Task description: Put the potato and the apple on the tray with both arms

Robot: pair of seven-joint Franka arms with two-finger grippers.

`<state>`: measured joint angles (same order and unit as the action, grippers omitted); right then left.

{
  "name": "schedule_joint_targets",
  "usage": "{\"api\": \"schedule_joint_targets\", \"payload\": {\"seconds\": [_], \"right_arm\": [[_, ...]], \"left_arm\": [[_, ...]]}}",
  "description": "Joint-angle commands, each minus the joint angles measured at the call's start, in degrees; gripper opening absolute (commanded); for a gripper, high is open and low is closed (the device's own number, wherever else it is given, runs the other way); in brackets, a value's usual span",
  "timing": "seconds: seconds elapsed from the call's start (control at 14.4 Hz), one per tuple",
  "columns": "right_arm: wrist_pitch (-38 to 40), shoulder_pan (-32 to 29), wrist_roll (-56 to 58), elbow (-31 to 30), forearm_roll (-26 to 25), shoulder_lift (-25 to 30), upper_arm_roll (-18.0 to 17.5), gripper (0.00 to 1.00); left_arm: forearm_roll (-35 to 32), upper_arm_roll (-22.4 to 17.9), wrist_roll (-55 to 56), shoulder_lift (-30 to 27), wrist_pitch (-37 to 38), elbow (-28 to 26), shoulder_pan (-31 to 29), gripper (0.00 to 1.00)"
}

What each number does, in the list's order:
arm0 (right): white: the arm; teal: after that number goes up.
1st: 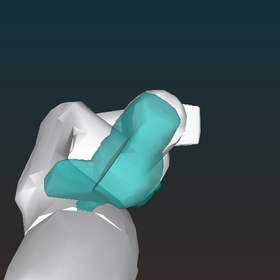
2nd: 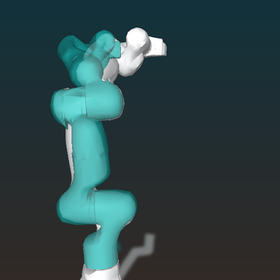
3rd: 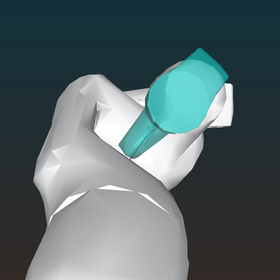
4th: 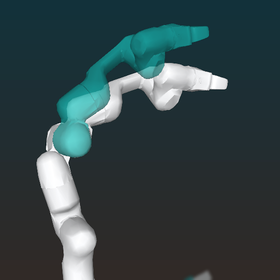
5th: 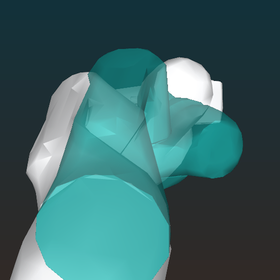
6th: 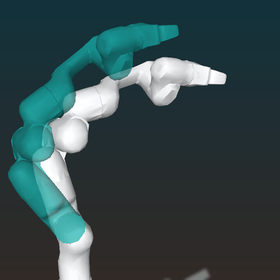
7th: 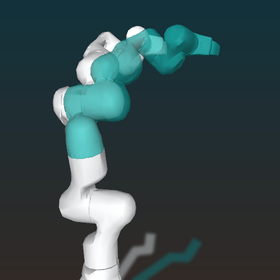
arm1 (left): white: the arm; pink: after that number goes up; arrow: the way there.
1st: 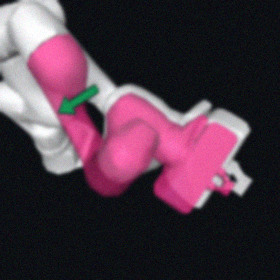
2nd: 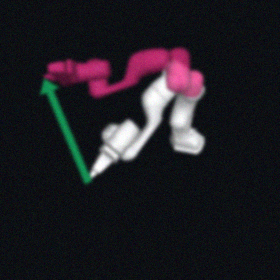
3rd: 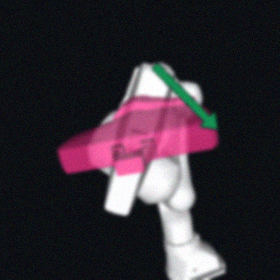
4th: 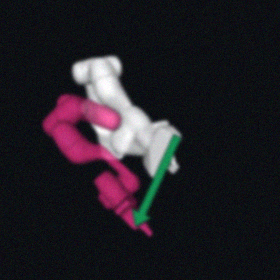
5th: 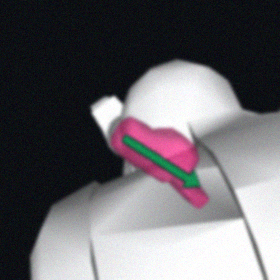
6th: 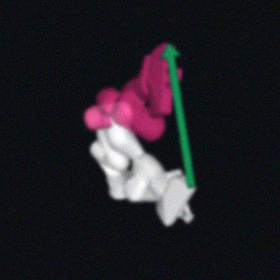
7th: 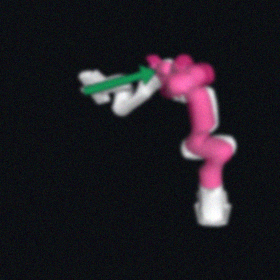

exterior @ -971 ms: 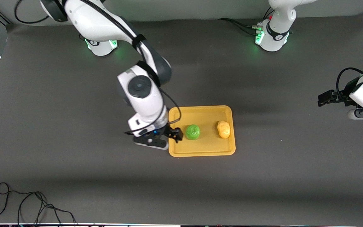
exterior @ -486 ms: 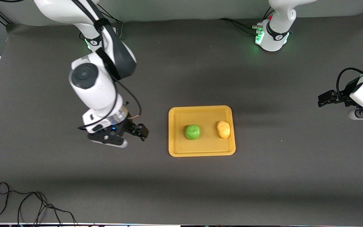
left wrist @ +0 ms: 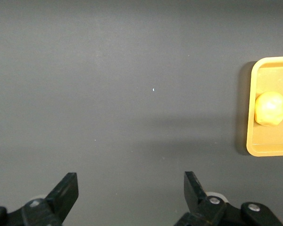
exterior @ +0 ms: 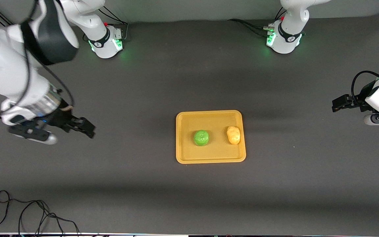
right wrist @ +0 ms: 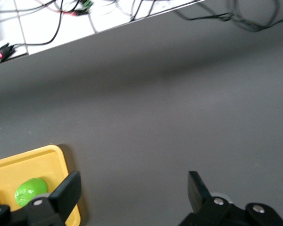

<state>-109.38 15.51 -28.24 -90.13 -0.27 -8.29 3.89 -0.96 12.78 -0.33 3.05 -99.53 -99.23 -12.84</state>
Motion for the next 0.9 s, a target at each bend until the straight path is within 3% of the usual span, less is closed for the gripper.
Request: {"api": "schedule_joint_targets", "payload": {"seconds": [0.0, 0.28, 0.49, 0.83], "right_arm": [[0.99, -3.54, 6.51, -6.02, 0.1, 5.99, -1.25, 1.0], [11.0, -12.14, 16.88, -5.41, 0.36, 10.13, -4.06, 1.0], [18.3, -18.22, 20.68, -2.26, 4.14, 11.89, -4.77, 1.0], [26.31, -18.41, 21.92, 4.86, 3.18, 11.81, -4.68, 1.0]], "left_arm": [[0.43, 0.23, -1.08, -1.55, -0.49, -0.97, -0.35, 1.0], [0.34, 0.32, -0.99, -2.26, -0.49, -0.97, -0.17, 1.0], [0.34, 0.41, -0.99, -2.26, -0.58, -0.97, 0.09, 1.0], [-0.19, 0.41, -0.9, -2.17, -2.34, -1.41, -0.26, 1.0]]}}
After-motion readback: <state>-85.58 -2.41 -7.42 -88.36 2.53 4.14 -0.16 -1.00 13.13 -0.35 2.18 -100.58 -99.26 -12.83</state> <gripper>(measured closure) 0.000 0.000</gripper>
